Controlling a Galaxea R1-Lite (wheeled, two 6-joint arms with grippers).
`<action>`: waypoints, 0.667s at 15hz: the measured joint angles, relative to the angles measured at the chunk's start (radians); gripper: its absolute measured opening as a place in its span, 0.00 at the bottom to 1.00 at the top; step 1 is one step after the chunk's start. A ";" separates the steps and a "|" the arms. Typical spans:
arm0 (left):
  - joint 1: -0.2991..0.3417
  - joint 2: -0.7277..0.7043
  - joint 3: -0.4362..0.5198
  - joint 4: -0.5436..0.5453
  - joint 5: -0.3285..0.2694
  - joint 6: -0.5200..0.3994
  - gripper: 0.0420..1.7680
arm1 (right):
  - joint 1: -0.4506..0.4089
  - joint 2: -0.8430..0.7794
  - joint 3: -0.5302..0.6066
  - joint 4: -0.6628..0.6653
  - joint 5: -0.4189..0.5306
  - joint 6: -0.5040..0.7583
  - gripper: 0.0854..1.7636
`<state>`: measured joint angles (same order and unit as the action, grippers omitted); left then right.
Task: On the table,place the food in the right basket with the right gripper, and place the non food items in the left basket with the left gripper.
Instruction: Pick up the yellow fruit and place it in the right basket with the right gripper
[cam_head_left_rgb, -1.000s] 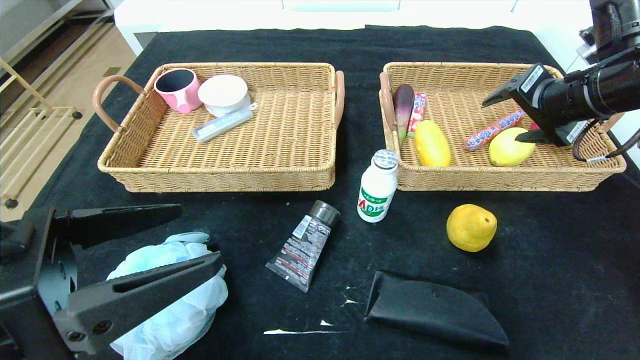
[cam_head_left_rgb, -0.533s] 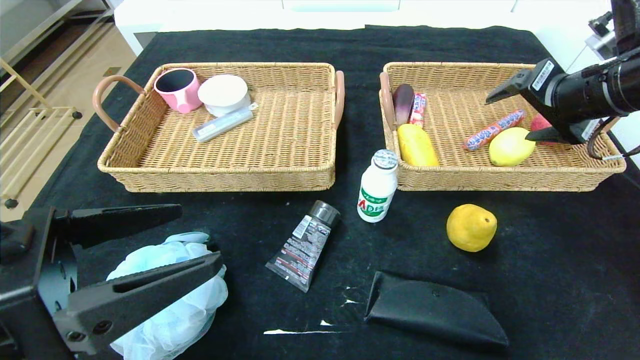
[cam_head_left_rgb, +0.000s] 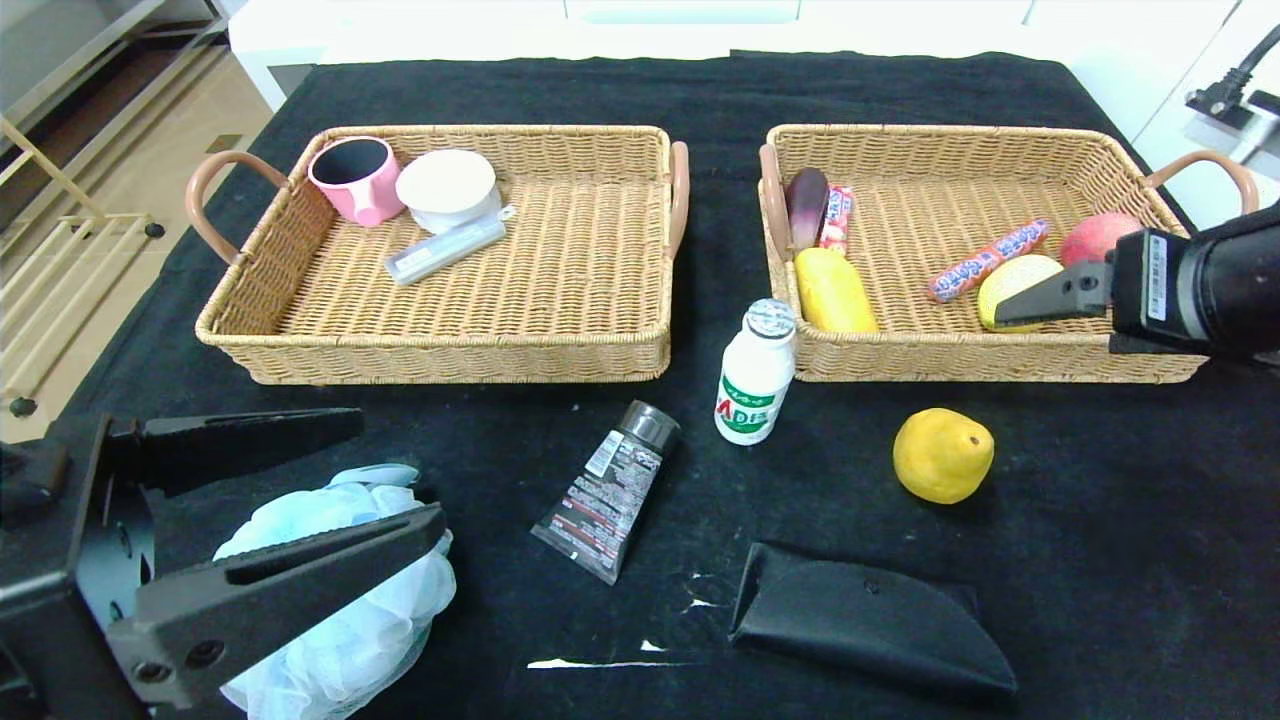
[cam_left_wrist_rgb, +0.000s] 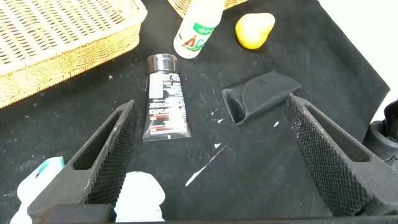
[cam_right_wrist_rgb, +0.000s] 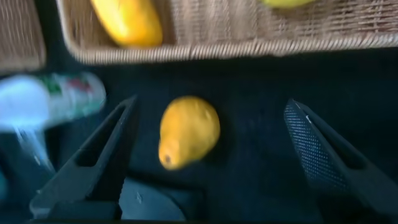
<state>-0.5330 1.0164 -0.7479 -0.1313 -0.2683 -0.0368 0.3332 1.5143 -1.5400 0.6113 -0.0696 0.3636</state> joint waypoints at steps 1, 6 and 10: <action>0.000 0.000 0.000 0.000 0.000 0.000 0.97 | 0.020 -0.033 0.037 0.001 -0.001 -0.050 0.95; -0.001 0.000 0.001 0.000 0.000 0.000 0.97 | 0.087 -0.114 0.153 -0.001 -0.053 -0.208 0.96; 0.000 0.000 0.001 0.000 0.000 0.000 0.97 | 0.147 -0.120 0.193 -0.009 -0.117 -0.215 0.96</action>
<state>-0.5334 1.0164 -0.7470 -0.1309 -0.2687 -0.0364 0.4806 1.3945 -1.3474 0.6021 -0.1870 0.1489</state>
